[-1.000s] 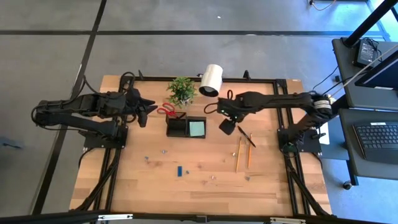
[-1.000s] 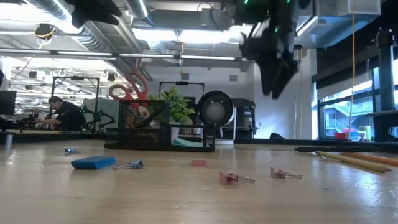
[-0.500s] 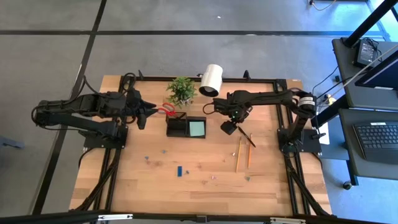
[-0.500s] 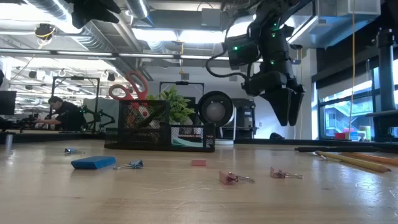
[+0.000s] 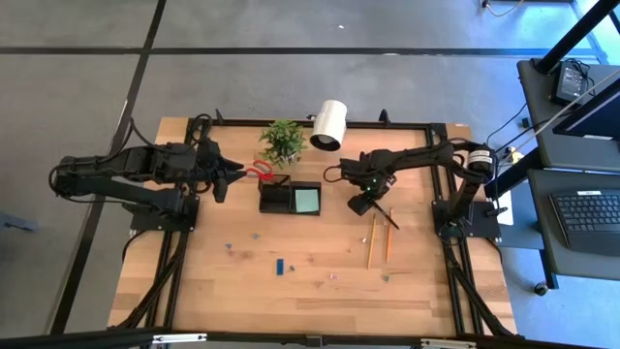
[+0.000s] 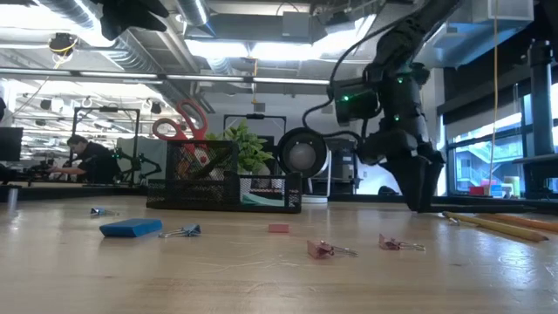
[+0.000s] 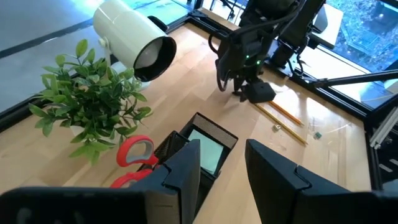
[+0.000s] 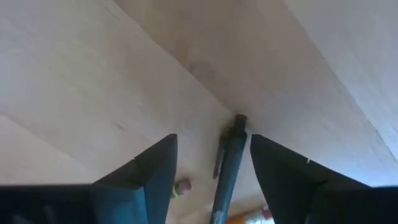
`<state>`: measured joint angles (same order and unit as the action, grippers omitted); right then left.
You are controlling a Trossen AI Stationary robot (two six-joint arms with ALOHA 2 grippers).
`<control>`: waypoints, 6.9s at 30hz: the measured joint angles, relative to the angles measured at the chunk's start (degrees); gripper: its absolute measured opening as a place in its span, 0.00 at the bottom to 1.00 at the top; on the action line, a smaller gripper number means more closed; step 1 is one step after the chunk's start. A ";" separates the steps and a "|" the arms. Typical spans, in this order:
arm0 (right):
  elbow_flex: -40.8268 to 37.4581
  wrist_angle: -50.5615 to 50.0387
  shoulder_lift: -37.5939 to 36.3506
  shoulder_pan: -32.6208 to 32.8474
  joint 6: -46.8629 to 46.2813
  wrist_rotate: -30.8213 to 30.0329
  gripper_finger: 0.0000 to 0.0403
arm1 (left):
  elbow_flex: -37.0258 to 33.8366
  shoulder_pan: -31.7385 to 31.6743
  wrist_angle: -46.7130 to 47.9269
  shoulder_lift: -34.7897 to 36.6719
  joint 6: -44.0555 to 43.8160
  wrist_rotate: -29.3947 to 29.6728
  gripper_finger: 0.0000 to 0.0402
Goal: Pick and place office supplies into organizer
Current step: Put the black pen into the black desk organizer, then put the yellow pencil into the black desk organizer
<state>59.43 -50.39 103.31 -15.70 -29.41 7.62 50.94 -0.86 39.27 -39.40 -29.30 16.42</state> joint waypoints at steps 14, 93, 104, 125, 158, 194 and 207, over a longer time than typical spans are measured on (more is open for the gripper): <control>-2.99 2.13 -0.24 0.00 0.07 -1.68 0.34 | 0.00 0.00 0.00 0.00 -0.09 0.20 0.31; 39.51 53.70 16.80 10.29 32.88 -5.03 0.15 | 0.00 0.00 4.58 0.04 -0.02 -3.12 0.31; 39.51 53.25 17.14 8.72 31.61 -5.03 0.15 | 0.00 0.00 4.74 0.03 0.02 -3.12 0.31; 39.86 52.60 17.11 7.88 35.06 -8.66 0.15 | 0.00 0.01 4.74 0.03 0.04 -3.08 0.31; 27.58 54.08 17.92 7.56 31.05 -8.57 0.15 | 0.00 0.01 4.73 0.04 -0.04 -3.08 0.31; 52.98 -16.01 13.68 10.45 5.58 -7.67 0.40 | 0.02 0.02 4.72 0.04 -1.04 -3.08 0.31; 34.87 -29.76 3.44 17.40 -15.37 -18.28 0.39 | 0.00 0.00 4.74 0.08 -1.61 -4.15 0.31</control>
<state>94.30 -80.15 106.74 1.70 -44.78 -10.66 50.94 -0.86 44.01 -39.32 -30.91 12.27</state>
